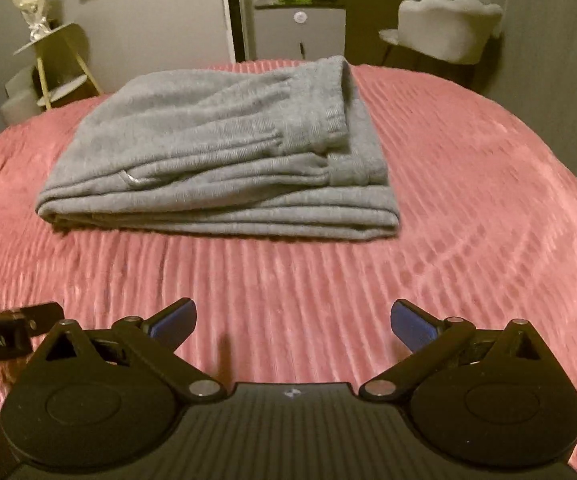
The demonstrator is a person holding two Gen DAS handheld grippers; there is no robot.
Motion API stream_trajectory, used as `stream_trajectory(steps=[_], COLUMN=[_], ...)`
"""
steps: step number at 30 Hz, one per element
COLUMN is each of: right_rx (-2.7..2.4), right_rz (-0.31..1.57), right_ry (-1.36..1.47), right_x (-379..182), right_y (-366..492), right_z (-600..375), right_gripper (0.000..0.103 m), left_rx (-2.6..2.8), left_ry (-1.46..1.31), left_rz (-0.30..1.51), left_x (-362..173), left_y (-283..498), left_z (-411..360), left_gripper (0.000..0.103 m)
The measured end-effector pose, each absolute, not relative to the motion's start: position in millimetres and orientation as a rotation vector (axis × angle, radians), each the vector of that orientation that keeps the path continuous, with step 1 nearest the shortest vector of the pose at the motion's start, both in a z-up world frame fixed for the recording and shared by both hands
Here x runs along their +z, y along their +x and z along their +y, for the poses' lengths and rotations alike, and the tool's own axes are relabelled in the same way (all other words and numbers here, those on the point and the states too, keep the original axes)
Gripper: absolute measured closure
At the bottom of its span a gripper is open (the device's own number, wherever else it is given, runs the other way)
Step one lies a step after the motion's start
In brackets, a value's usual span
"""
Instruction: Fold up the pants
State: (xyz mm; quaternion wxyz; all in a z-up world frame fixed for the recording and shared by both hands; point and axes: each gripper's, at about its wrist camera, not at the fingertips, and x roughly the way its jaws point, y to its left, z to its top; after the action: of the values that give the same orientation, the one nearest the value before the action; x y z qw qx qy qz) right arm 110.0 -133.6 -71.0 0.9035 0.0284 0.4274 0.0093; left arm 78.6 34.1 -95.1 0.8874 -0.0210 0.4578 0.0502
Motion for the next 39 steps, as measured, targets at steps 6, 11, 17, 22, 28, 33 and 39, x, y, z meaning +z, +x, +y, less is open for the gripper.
stream_trajectory(steps=[6,11,17,22,28,33,39], right_rx=[0.007,0.000,0.000,0.014,0.034,0.050,0.048], right_rz=[0.864,0.881,0.893,0.869,0.877,0.866,0.870], right_ry=[0.072,0.075,0.072,0.058,0.054,0.048,0.047], right_x=[-76,-85,-91,-91,-91,-90,-90], right_y=[114,119,125,123,123,121,120], right_z=[-142,-147,-147,-145,-143,-141,-141], right_gripper=[0.000,0.000,0.000,0.000,0.000,0.000,0.000], left_rx=[0.109,0.073,0.059,0.052,0.060,0.060,0.057], left_ry=[-0.033,-0.018,-0.013,-0.010,0.010,0.010,0.026], left_rz=[0.975,0.998,0.980,0.971,0.973,0.965,0.964], left_x=[-105,-111,-114,-116,-117,-117,-117], left_y=[90,99,106,108,109,107,106], left_z=[27,19,14,12,10,9,7], left_gripper=[0.006,0.006,0.006,0.006,0.006,0.006,0.006])
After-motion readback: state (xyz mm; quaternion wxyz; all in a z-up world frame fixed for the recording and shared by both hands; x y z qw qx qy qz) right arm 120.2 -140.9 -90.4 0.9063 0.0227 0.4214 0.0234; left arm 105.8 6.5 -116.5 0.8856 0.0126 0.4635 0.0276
